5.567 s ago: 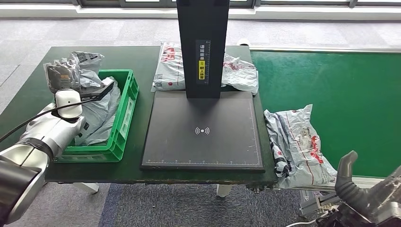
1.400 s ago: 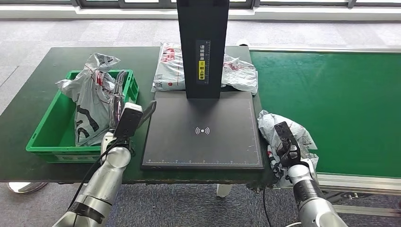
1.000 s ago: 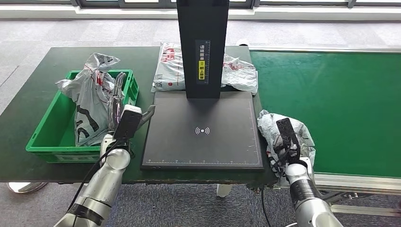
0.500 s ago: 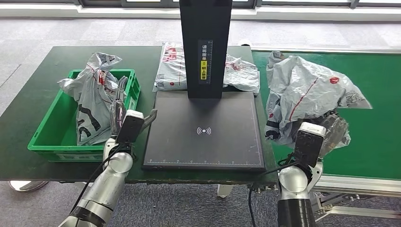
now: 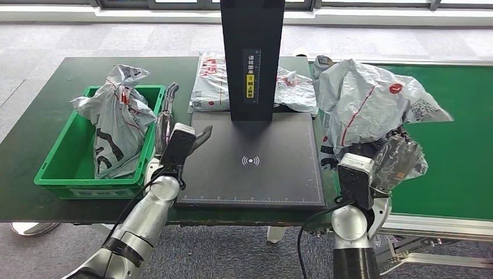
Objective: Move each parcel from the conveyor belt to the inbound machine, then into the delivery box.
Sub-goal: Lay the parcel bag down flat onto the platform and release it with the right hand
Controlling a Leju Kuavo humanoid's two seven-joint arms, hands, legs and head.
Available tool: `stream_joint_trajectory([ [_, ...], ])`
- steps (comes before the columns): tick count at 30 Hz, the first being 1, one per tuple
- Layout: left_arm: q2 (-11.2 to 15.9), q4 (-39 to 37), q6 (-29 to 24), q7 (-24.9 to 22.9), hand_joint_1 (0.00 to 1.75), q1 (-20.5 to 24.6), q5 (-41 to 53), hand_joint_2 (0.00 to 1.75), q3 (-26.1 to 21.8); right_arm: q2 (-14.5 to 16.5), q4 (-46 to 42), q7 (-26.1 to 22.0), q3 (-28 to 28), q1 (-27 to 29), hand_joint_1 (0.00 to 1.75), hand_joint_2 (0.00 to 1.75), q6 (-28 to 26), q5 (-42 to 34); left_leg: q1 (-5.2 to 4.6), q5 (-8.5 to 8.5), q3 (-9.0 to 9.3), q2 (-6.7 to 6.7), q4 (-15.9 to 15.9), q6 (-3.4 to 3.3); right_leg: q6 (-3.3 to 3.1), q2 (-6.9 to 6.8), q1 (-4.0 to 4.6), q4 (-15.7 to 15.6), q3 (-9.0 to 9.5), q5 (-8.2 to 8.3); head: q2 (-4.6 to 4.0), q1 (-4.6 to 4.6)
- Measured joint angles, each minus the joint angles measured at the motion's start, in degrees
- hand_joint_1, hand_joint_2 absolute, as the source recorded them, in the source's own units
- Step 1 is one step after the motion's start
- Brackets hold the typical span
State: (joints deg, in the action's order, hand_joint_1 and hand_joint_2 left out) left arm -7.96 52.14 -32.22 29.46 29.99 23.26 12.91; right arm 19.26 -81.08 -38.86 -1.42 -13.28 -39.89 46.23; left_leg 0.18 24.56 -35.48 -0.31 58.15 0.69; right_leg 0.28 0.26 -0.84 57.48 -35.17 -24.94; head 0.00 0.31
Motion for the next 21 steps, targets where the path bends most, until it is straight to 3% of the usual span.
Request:
stream_joint_trajectory([
  [5, -0.3, -0.7, 0.0, 0.0, 0.0, 0.3, 0.0, 1.75, 0.0, 0.0, 0.4, 0.4, 0.0, 0.0, 1.75, 1.75, 0.0, 0.5, 0.01, 0.01, 0.0, 0.0, 0.0, 0.01, -0.04, 0.0, 0.01, 0.0, -0.01, -0.04, 0.0, 0.0],
  [11, -0.6, -1.1, 0.1, 0.0, 0.0, 0.6, 0.0, 1.75, 0.3, 0.1, 2.2, 6.0, 1.4, -0.5, 1.75, 1.75, 0.0, 6.4, 0.01, 0.01, 0.0, 0.0, 0.0, 0.01, -0.04, -0.01, 0.01, 0.0, 0.0, -0.04, 0.0, 0.01],
  [17, -2.0, -1.8, 0.6, -0.4, 0.0, 2.0, 0.2, 1.75, 1.4, 0.6, 10.7, 15.2, 2.5, -3.1, 1.75, 1.75, 0.1, 13.7, 0.01, 0.0, 0.0, 0.0, 0.0, 0.0, -0.03, -0.02, 0.01, 0.0, 0.01, -0.02, 0.0, 0.01],
  [21, -3.1, -0.8, 0.6, -1.2, 0.0, 2.2, 0.4, 1.75, 1.8, 1.0, 18.5, 17.0, 2.5, -6.1, 1.75, 1.75, 0.1, 11.0, 0.01, -0.01, 0.0, 0.01, 0.0, 0.01, -0.03, 0.01, 0.01, 0.0, -0.01, 0.0, 0.0, 0.0],
])
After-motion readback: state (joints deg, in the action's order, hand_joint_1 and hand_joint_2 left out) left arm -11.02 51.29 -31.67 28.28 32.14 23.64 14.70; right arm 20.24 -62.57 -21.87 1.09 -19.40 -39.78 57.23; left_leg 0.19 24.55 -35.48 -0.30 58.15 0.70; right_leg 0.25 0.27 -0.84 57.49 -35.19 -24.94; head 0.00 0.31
